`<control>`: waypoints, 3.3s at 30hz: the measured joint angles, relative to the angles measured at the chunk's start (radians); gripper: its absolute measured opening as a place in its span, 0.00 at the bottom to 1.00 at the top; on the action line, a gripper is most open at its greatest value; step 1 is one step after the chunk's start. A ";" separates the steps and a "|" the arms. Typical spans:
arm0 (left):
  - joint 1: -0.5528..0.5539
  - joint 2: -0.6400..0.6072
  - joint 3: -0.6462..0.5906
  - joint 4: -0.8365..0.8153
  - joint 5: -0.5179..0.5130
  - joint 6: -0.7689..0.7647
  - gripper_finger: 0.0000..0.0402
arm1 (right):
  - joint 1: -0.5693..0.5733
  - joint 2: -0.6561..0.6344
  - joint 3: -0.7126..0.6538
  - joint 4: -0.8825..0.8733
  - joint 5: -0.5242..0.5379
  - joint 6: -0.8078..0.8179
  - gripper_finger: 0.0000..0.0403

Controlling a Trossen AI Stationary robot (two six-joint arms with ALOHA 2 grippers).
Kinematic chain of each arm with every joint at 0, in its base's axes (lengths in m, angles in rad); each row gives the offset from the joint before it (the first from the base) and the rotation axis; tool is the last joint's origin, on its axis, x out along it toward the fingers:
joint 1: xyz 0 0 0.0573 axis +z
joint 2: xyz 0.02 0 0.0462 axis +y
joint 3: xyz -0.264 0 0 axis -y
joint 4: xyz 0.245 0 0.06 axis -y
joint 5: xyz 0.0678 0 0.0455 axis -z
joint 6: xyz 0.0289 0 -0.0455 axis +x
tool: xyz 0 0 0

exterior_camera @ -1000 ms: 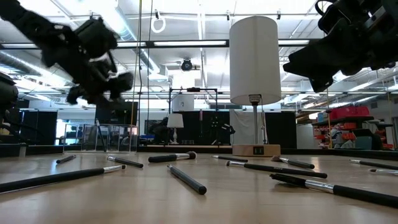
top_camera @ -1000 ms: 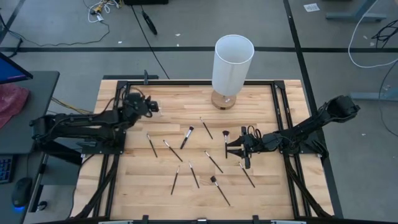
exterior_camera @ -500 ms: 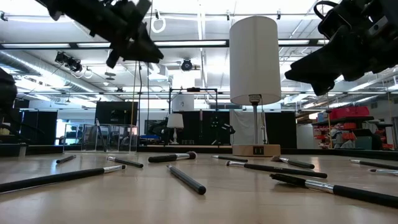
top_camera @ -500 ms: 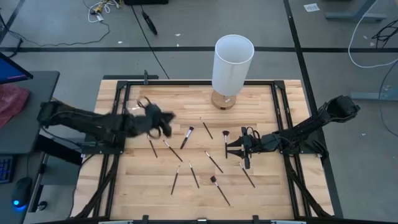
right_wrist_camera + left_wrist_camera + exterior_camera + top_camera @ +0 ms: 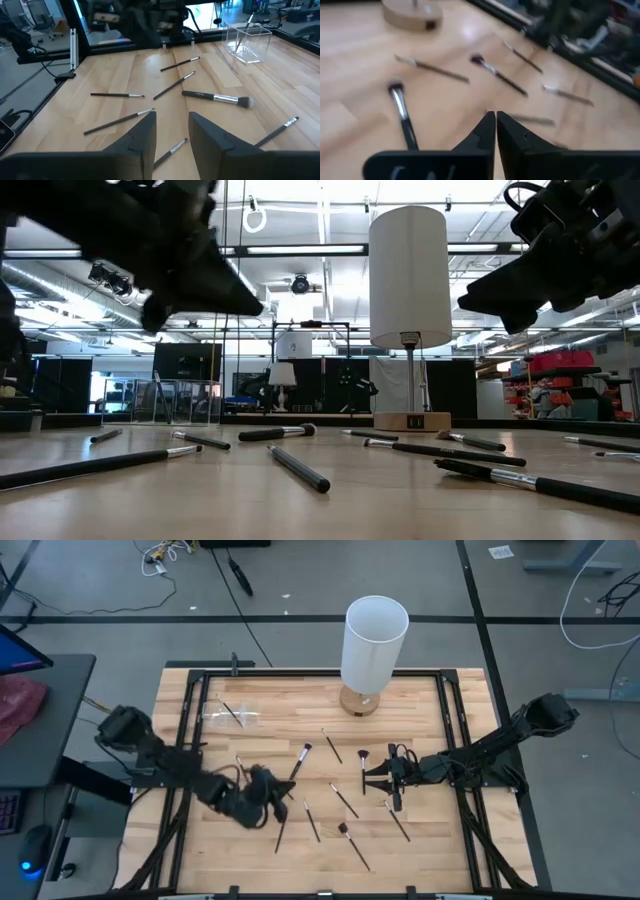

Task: Put items in baskets/containers
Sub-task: Put the black eyeshadow brush into the transparent organizer

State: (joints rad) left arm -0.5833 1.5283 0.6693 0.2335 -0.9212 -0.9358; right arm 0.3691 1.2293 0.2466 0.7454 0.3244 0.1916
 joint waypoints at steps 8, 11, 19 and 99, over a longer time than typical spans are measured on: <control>-0.145 0.087 0.095 -0.167 0.001 -0.302 0.01 | -0.009 0.000 0.000 0.016 0.000 -0.105 0.29; -0.141 0.120 0.221 -0.438 0.030 -0.421 0.00 | -0.020 0.000 0.000 0.019 0.000 -0.128 0.29; -0.081 0.288 0.572 -0.970 0.232 -0.575 0.00 | -0.035 0.000 0.000 0.011 0.000 -0.121 0.29; -0.328 0.695 0.534 -0.885 -0.070 -0.895 0.12 | -0.035 0.000 0.000 -0.067 0.000 -0.051 0.29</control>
State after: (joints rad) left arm -0.9108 2.2235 1.2034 -0.6517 -0.9914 -1.8310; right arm 0.3344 1.2297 0.2462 0.6779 0.3241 0.1404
